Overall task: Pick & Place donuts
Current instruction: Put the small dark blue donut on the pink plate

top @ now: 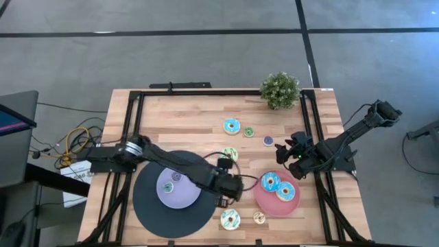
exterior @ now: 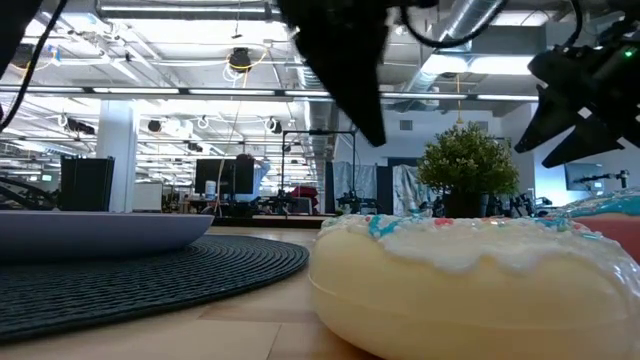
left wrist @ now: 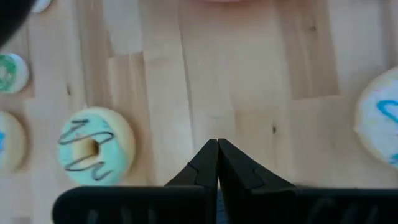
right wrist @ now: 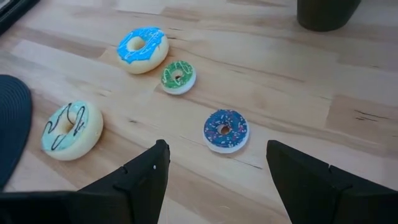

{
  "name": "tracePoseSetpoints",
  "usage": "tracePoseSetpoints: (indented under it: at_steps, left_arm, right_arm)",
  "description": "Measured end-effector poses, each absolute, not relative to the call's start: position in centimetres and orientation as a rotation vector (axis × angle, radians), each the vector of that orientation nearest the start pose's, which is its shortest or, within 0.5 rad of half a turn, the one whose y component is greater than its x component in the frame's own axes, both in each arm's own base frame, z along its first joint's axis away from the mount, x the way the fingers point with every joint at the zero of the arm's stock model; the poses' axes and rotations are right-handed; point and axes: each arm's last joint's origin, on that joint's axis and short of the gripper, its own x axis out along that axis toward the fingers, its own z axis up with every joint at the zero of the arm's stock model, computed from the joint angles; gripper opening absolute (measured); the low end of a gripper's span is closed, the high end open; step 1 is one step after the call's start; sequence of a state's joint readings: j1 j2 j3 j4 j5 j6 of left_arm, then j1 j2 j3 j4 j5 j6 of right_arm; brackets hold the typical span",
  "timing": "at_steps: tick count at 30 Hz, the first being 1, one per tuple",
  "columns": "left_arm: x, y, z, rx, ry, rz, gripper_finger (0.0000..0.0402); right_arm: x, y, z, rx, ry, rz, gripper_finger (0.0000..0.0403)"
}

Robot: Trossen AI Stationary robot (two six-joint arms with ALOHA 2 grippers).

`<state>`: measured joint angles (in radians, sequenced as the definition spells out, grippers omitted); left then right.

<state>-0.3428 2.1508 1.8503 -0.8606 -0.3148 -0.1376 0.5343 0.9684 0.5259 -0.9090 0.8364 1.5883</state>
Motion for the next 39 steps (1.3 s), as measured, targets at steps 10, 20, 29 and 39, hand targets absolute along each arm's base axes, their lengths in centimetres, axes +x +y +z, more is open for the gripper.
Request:
tracePoseSetpoints:
  at_steps: [10, 20, 29, 39]
  left_arm:
    - [32.1, -8.9, 22.2, 0.025, 0.696, 0.086, 0.0000]
    - [21.8, -3.2, 24.0, 0.145, 0.439, 0.148, 0.0000]
    - [18.5, -1.5, 23.5, 0.080, 0.360, 0.242, 0.0000]
    - [18.0, -0.8, 22.3, 0.029, 0.386, 0.293, 0.0000]
  right_arm:
    - [13.1, 5.2, 18.6, 0.606, 0.522, -0.898, 0.0260]
    - [14.0, 5.7, 18.9, 0.558, 0.523, -0.807, 0.0260]
    - [15.7, 3.5, 19.9, 0.597, 0.704, -0.761, 0.0261]
    - [16.7, 0.6, 20.3, 0.734, 0.821, -0.767, 0.0261]
